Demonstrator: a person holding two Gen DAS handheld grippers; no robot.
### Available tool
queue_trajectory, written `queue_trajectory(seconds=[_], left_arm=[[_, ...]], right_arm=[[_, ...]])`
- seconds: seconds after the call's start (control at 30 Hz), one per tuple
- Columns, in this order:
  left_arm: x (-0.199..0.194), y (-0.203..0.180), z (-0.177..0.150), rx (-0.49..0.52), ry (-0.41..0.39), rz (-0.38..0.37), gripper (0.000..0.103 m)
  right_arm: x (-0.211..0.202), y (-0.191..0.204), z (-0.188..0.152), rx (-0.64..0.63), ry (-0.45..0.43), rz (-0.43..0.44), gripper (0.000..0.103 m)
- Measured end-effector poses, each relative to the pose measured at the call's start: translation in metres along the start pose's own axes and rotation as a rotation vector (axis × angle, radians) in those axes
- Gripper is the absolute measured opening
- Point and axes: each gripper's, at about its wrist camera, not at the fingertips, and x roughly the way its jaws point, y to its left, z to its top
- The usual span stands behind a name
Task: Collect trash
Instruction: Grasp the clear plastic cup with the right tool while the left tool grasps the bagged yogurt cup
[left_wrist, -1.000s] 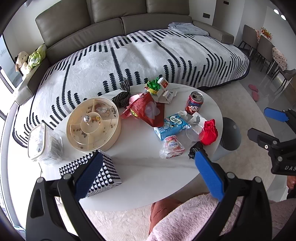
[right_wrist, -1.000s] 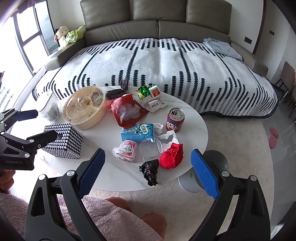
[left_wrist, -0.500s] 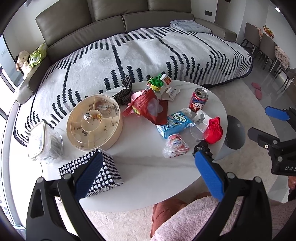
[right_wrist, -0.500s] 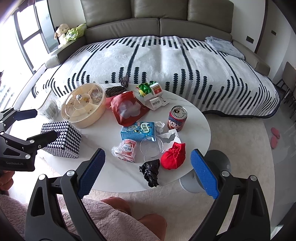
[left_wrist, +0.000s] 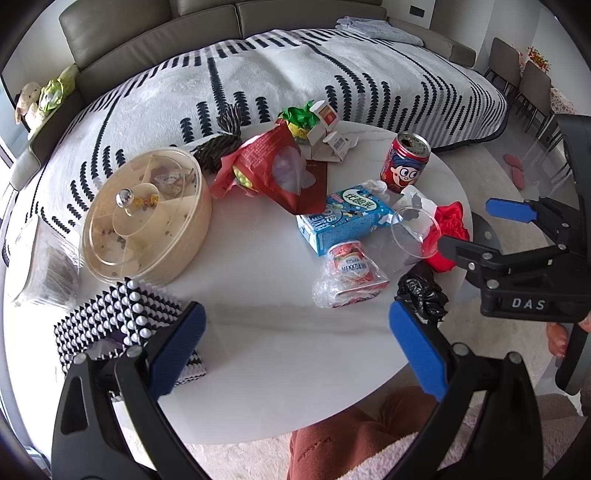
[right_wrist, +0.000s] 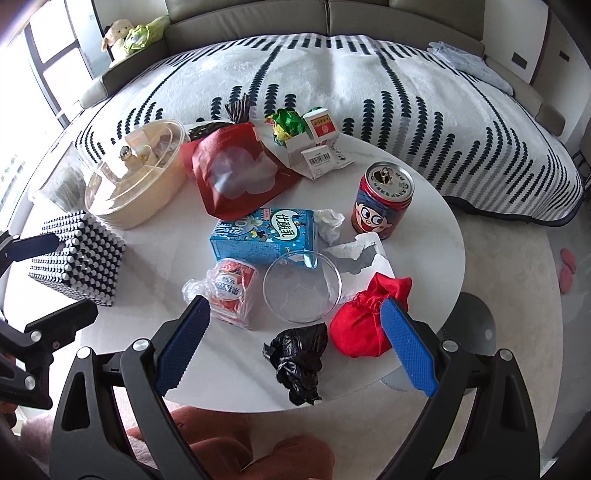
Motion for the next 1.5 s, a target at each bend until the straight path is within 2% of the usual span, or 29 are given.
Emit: queue_trajectory(seconds=[0.23,0.47,0.53,0.57,0.6,0.73,0.9,1.2,1.5], left_arm=[[0.038,0.007,-0.008,-0.065,0.019,-0.043,0.099],[0.057,-0.003,-0.007,-0.044,0.021,-0.043,0.099],[0.061,-0.008,-0.007,-0.025,0.021,-0.038,0.099],[0.064,-0.010,-0.007,-0.017,0.022,-0.033,0.099],[0.066,-0.012,-0.007,-0.010,0.023,-0.034,0.099],[0.076,-0.017,-0.007,0.005,0.031,-0.036,0.099],[0.086,-0.022,-0.004,0.013,0.037,-0.043,0.099],[0.105,-0.042,0.005,0.011,0.037,-0.065,0.099],[0.141,-0.061,0.006,0.039,0.046,0.007,0.099]], right_arm=[[0.047,-0.002,0.000,-0.049,0.026,-0.030,0.090],[0.076,-0.003,-0.004,-0.067,0.054,-0.035,0.090],[0.080,-0.003,-0.005,-0.073,0.059,-0.036,0.084],[0.082,-0.003,-0.005,-0.077,0.065,-0.035,0.074],[0.085,-0.004,-0.004,-0.078,0.076,-0.024,0.068],[0.093,-0.002,-0.006,-0.090,0.093,-0.023,0.063],[0.091,-0.003,-0.006,-0.080,0.074,0.001,0.059],[0.067,-0.018,0.003,-0.036,0.018,0.043,0.059],[0.059,-0.028,0.006,-0.023,0.003,0.034,0.059]])
